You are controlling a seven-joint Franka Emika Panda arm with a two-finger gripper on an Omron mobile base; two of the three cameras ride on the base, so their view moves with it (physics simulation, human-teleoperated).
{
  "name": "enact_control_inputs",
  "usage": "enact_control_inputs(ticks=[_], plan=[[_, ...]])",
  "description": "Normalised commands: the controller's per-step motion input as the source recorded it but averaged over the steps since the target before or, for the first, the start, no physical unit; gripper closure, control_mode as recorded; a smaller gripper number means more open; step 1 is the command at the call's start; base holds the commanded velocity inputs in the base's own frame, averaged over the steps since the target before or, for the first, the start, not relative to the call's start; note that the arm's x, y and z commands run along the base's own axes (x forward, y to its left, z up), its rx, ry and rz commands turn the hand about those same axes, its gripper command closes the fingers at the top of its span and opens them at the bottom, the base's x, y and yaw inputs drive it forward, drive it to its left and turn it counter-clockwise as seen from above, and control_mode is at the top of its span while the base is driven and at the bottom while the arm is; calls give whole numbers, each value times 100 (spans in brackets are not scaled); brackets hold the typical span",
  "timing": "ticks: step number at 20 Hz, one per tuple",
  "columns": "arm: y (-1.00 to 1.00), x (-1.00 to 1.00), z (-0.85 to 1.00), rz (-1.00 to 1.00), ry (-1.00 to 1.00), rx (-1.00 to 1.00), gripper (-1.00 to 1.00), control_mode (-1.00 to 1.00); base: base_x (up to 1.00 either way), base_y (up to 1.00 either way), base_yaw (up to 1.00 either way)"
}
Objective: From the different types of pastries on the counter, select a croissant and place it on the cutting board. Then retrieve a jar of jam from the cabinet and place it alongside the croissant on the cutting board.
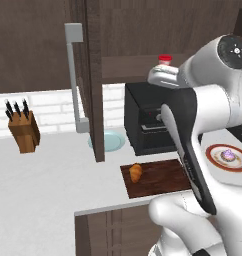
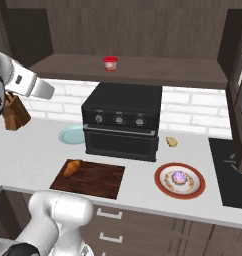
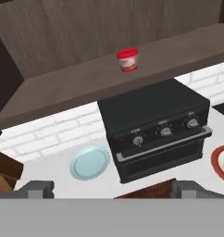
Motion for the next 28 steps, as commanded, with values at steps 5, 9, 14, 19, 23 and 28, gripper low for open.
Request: enact_control_inputs(ticks=[5, 9, 14, 19, 23, 28], plan=[[-23, 9, 50, 14, -13, -3, -100, -100, 0, 0, 0], [-10, 31, -1, 12, -7, -10, -100, -100, 0, 0, 0], [-15, 15, -13, 3, -20, -11, -100, -100, 0, 0, 0], [-31, 12, -6, -5, -9, -1, -100, -100, 0, 0, 0], [-17, 80, 21, -4, 38, 7, -100, -100, 0, 0, 0], [-19, 63, 29, -3, 34, 4, -100, -100, 0, 0, 0]])
